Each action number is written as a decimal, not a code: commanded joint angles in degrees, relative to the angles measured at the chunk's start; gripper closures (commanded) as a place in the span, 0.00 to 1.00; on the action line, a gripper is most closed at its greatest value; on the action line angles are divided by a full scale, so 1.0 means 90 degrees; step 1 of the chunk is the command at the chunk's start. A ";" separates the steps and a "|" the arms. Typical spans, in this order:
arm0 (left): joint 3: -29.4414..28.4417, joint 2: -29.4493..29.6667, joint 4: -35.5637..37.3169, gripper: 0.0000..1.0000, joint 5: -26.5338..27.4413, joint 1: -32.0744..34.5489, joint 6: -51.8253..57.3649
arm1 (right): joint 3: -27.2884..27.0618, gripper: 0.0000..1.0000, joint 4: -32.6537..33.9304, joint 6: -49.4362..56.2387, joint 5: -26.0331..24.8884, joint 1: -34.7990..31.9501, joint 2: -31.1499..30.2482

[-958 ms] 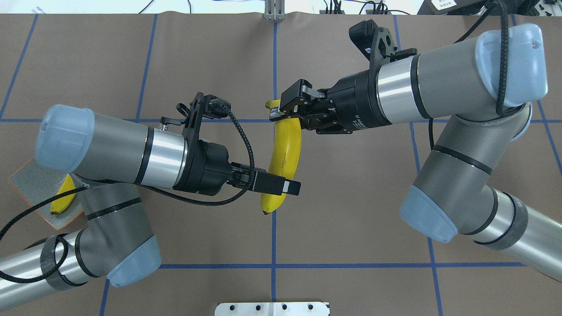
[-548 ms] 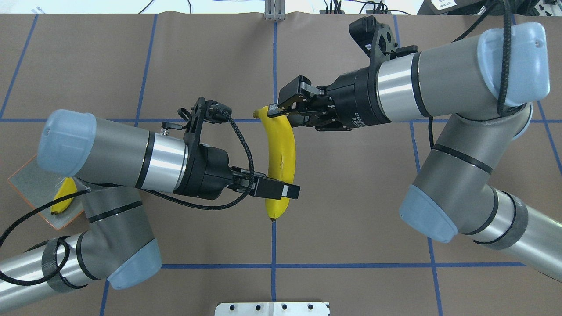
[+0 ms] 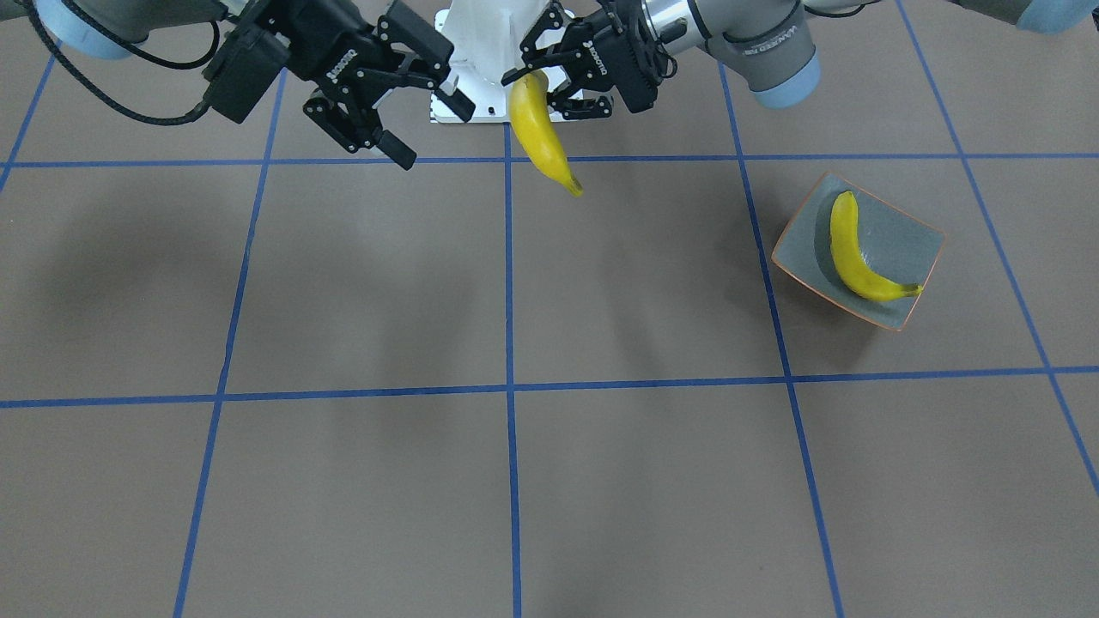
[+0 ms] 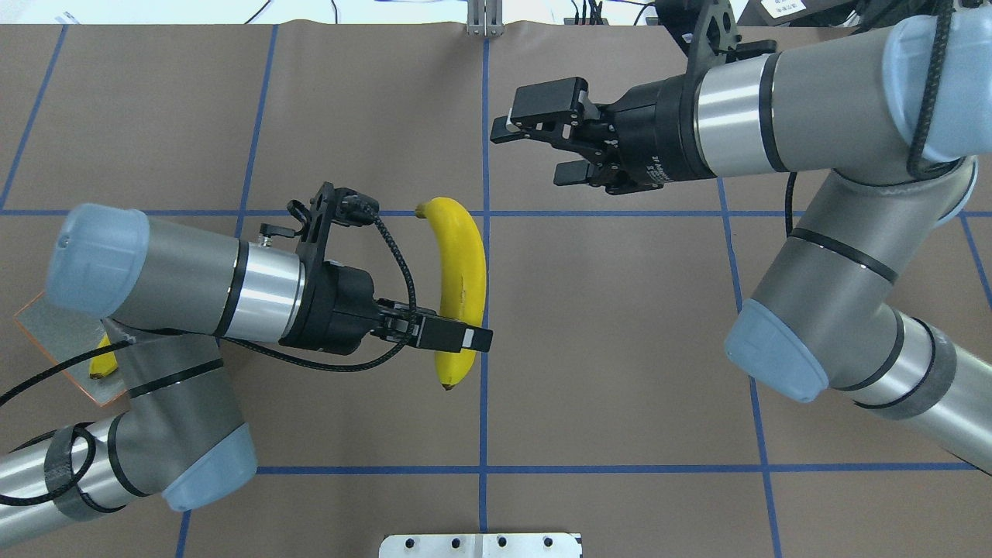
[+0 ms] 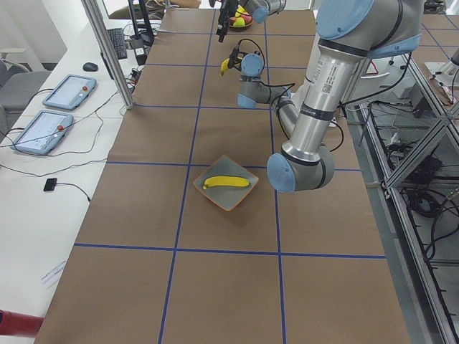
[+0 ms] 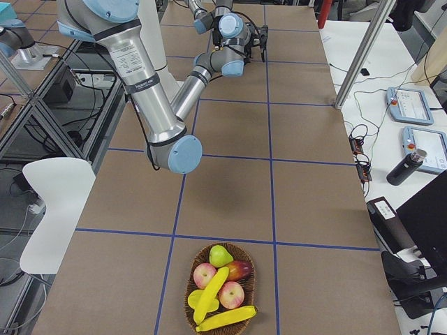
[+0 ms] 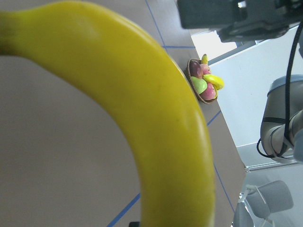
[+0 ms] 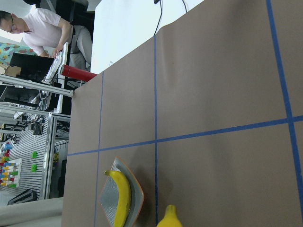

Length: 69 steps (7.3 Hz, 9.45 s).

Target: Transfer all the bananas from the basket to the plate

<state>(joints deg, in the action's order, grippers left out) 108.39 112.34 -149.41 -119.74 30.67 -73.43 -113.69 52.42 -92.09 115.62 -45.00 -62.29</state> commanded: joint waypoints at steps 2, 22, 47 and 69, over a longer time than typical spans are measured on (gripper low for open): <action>0.0232 -0.1550 -0.0001 1.00 0.0004 0.0632 0.0043 | 0.0142 0.00 0.1550 0.1426 0.0064 -0.0643 -0.0471; 0.0232 -0.3196 0.0985 0.00 -0.1276 0.2734 0.2495 | 0.3266 0.00 0.2262 1.2900 0.2113 -0.5203 -0.3115; 0.0291 -0.2990 0.0995 0.00 -0.1256 0.2744 0.2427 | 0.2977 1.00 0.4550 1.6434 0.1724 -0.6336 -0.3481; -0.0598 0.1325 0.0908 0.00 -0.0045 0.0831 0.0190 | 0.0105 1.00 0.2496 0.0838 0.0620 -0.0276 0.0359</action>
<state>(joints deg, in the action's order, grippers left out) 102.97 122.98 -140.70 -120.21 39.30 -71.72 -110.86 74.91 -84.44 121.19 -50.26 -59.45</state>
